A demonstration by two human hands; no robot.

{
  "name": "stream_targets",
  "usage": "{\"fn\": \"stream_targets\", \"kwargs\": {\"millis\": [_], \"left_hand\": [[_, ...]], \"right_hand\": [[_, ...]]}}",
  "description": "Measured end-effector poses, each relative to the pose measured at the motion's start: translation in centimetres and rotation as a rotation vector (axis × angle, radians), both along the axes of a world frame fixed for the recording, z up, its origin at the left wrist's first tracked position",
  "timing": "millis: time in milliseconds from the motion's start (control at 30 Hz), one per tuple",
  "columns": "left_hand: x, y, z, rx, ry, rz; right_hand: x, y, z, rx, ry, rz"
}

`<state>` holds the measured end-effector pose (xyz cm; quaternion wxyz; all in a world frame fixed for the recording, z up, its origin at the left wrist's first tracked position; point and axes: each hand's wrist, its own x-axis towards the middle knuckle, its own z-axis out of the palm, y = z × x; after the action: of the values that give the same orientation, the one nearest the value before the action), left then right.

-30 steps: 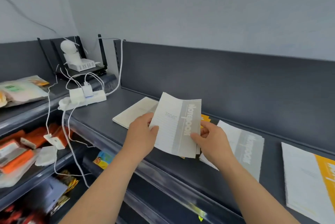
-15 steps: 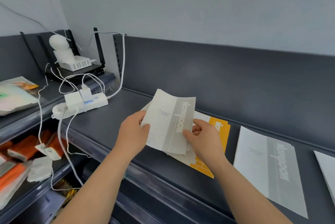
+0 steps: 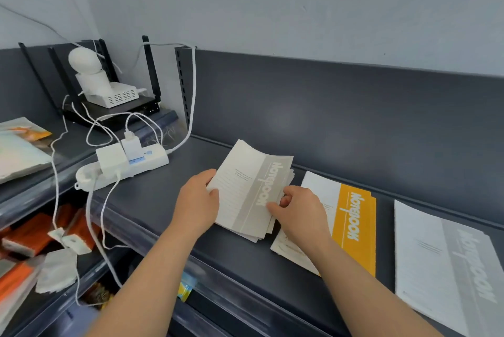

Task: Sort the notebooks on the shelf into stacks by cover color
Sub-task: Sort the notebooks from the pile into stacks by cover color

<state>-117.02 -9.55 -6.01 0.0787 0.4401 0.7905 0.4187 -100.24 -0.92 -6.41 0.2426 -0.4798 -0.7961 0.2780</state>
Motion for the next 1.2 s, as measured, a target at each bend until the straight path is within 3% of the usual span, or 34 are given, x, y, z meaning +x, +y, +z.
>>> {"fn": "stream_targets", "kwargs": {"millis": [333,500,667,967,1200], "left_hand": [[-1.4,0.2,-1.5,-0.110,0.117,-0.043],[-0.9,-0.1,-0.5,-0.184,0.291,-0.084],[1.7,-0.2,1.9,-0.080,0.395,-0.192],[10.3,0.1,2.8,0.016,0.341,-0.513],[17.3,1.5,3.0,0.078,0.349,-0.682]], "right_hand": [[-0.1,-0.6,0.0,0.080,-0.148,-0.001],[0.5,-1.3,1.2,0.071,-0.057,-0.036],[3.1,-2.9,2.1,0.153,-0.023,-0.126],[11.7,-5.9,2.0,0.290,-0.163,-0.403],[19.8,-8.6,2.2,0.266,-0.177,-0.578]]}}
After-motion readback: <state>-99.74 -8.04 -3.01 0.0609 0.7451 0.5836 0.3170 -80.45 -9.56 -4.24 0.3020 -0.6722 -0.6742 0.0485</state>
